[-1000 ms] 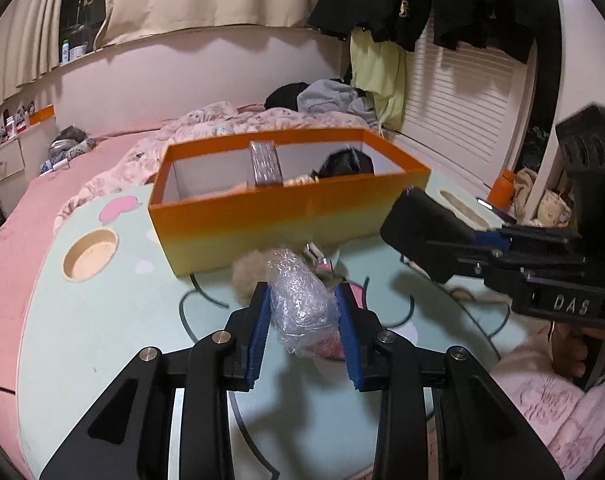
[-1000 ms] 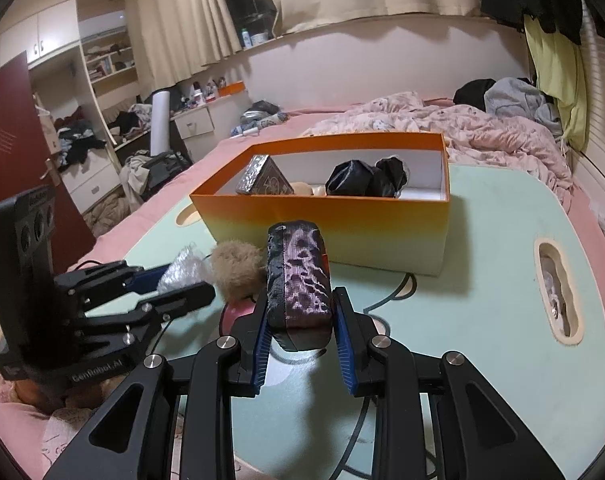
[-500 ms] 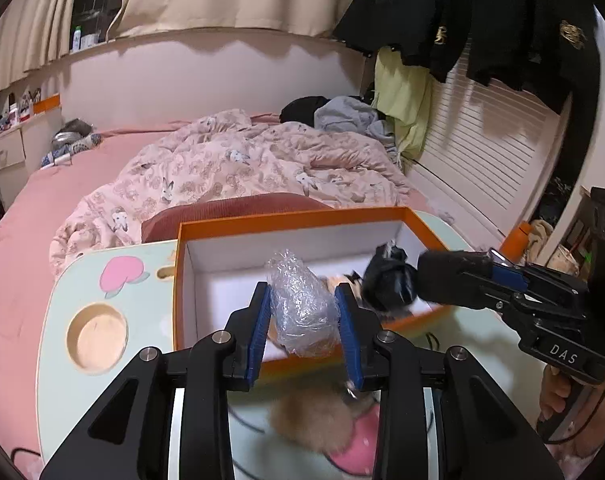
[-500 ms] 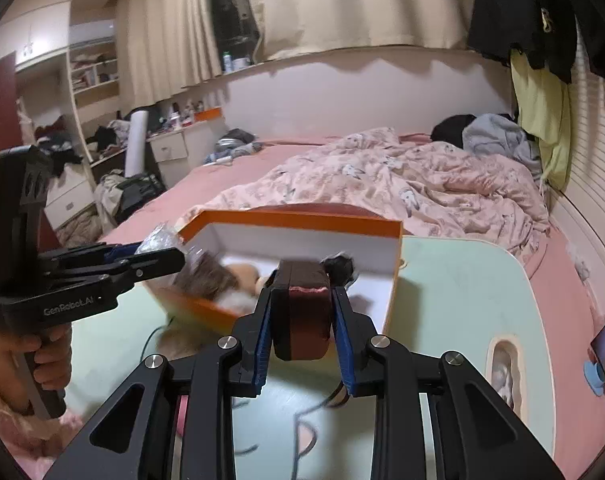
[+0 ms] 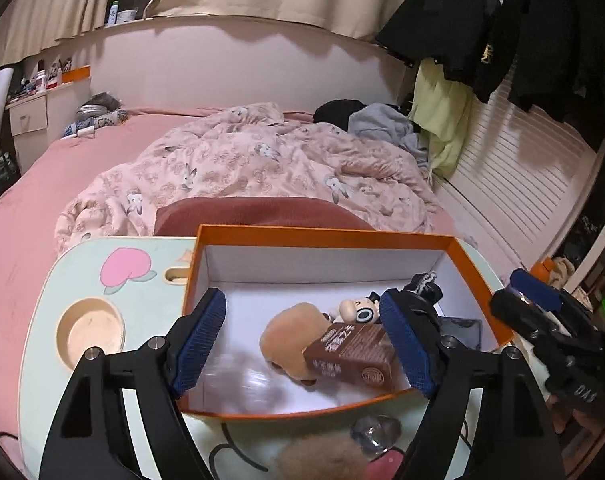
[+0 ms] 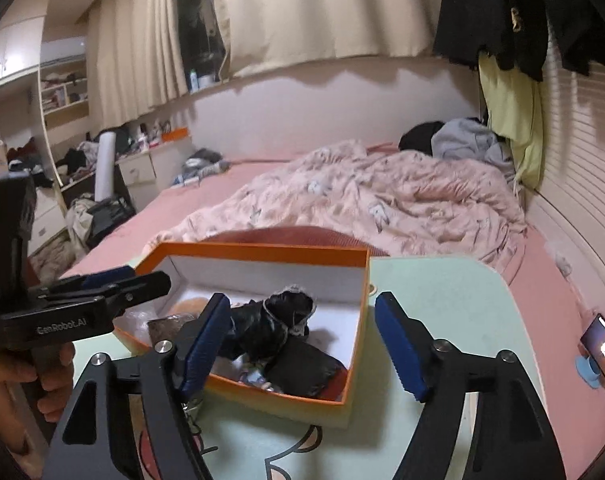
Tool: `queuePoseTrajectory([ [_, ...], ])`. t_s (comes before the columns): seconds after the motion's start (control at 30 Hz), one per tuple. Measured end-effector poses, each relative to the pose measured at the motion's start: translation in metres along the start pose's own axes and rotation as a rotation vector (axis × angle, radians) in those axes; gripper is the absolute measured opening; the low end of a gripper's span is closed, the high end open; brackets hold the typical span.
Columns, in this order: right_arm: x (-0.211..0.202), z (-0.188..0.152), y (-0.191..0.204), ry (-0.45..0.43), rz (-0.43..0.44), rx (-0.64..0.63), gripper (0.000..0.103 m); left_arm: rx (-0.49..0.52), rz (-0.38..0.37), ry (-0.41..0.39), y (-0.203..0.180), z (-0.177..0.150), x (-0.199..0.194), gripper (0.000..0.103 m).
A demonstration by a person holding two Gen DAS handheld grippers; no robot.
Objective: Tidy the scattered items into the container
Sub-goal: 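Open both tools and withdraw them from the box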
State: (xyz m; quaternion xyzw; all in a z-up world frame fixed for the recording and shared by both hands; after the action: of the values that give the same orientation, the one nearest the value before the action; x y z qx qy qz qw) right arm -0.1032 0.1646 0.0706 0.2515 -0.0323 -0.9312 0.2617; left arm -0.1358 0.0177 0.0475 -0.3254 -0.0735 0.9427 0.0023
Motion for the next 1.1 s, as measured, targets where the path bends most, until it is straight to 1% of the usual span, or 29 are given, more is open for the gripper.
queuePoseTrajectory([
  [0.07,-0.005,0.001,-0.003,-0.005,0.011,0.015,0.075,-0.009,-0.003,-0.001,0.004,-0.001,-0.003,0.079],
  [0.2,-0.01,-0.003,-0.004,0.008,0.036,0.039,0.075,-0.024,0.004,-0.03,0.013,0.0,-0.016,0.079],
  [0.33,-0.015,-0.018,0.012,0.045,0.087,0.02,0.075,-0.037,-0.019,-0.025,0.019,-0.006,-0.033,0.079],
  [0.43,-0.016,-0.034,0.028,0.086,0.119,-0.02,0.075,-0.023,-0.05,-0.004,0.019,-0.023,-0.046,0.079],
  [0.47,-0.018,-0.039,0.033,0.093,0.112,-0.047,0.075,-0.02,-0.052,-0.001,0.019,-0.031,-0.05,0.079],
  [0.5,-0.017,-0.046,0.038,0.119,0.109,-0.07,0.075,-0.017,-0.048,0.007,0.019,-0.041,-0.053,0.079],
  [0.63,-0.018,-0.073,0.05,0.187,0.112,-0.104,0.075,0.003,-0.059,0.06,0.015,-0.08,-0.057,0.079],
  [0.77,-0.013,-0.093,0.051,0.241,0.077,-0.119,0.075,0.078,-0.028,0.087,0.006,-0.108,-0.054,0.079],
  [0.83,-0.01,-0.098,0.045,0.257,0.048,-0.113,0.075,0.091,-0.016,0.098,0.004,-0.111,-0.051,0.079],
  [0.87,-0.009,-0.101,0.042,0.266,0.033,-0.105,0.077,0.091,-0.017,0.102,0.005,-0.112,-0.05,0.079],
  [0.9,-0.006,-0.105,0.037,0.284,0.009,-0.096,0.083,0.09,-0.019,0.108,0.005,-0.114,-0.049,0.079],
  [0.93,-0.004,-0.109,0.034,0.304,-0.014,-0.091,0.086,0.092,-0.016,0.113,0.005,-0.115,-0.047,0.079],
  [0.97,0.0,-0.115,0.029,0.337,-0.048,-0.085,0.088,0.097,-0.003,0.126,0.006,-0.119,-0.045,0.079],
  [1.03,0.004,-0.118,0.025,0.353,-0.08,-0.09,0.092,0.117,0.068,0.163,0.011,-0.127,-0.036,0.08],
  [1.07,0.004,-0.119,0.024,0.358,-0.083,-0.089,0.093,0.136,0.101,0.143,0.013,-0.127,-0.035,0.08],
  [1.1,0.005,-0.12,0.024,0.361,-0.085,-0.093,0.095,0.147,0.118,0.144,0.014,-0.129,-0.034,0.082],
])
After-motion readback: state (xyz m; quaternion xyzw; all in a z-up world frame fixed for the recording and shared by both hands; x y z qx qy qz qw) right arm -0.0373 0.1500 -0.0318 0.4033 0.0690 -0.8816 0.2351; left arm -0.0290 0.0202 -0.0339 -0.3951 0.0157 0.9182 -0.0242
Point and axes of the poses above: each gripper's, at about its wrist camera, not at the fingertips, and x roughly the way its jaws point, y to its left, z to its top, the point moved 7 cm from there along x, roughly the way its jaws point, and after that the axes turned 8 degrees about z, right-handed, at the moved point
